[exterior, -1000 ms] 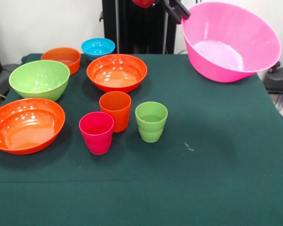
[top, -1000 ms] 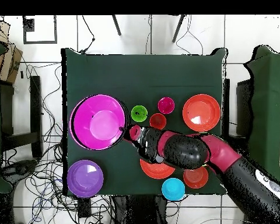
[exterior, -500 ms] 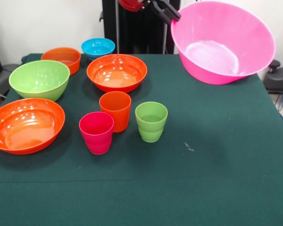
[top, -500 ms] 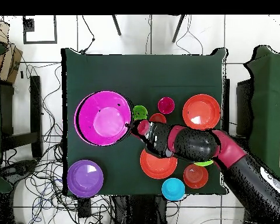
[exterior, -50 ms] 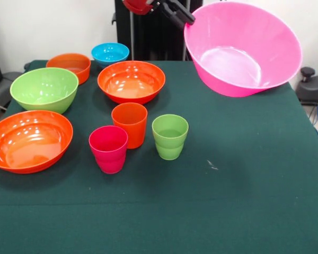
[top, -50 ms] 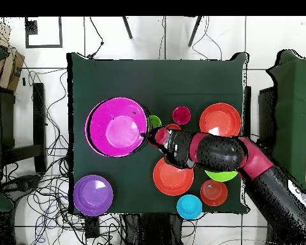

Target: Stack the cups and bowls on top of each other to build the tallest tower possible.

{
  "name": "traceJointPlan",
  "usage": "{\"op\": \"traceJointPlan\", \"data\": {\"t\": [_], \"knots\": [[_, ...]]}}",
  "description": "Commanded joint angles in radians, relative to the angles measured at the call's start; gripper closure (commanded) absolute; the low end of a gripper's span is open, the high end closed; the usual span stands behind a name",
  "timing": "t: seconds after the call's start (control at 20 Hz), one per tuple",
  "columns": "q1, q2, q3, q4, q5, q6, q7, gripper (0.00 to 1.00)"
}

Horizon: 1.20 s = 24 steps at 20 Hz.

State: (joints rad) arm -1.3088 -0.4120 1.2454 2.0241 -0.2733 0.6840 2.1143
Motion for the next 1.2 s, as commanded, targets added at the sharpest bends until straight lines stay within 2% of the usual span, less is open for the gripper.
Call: {"op": "traceJointPlan", "data": {"t": [0.05,1.2], "knots": [[0.004,0.044,0.003,-0.083,-0.068,0.110,-0.290,1.00],[-0.079,0.135,0.000,-0.126,-0.132,0.207,-0.397,1.00]]}}
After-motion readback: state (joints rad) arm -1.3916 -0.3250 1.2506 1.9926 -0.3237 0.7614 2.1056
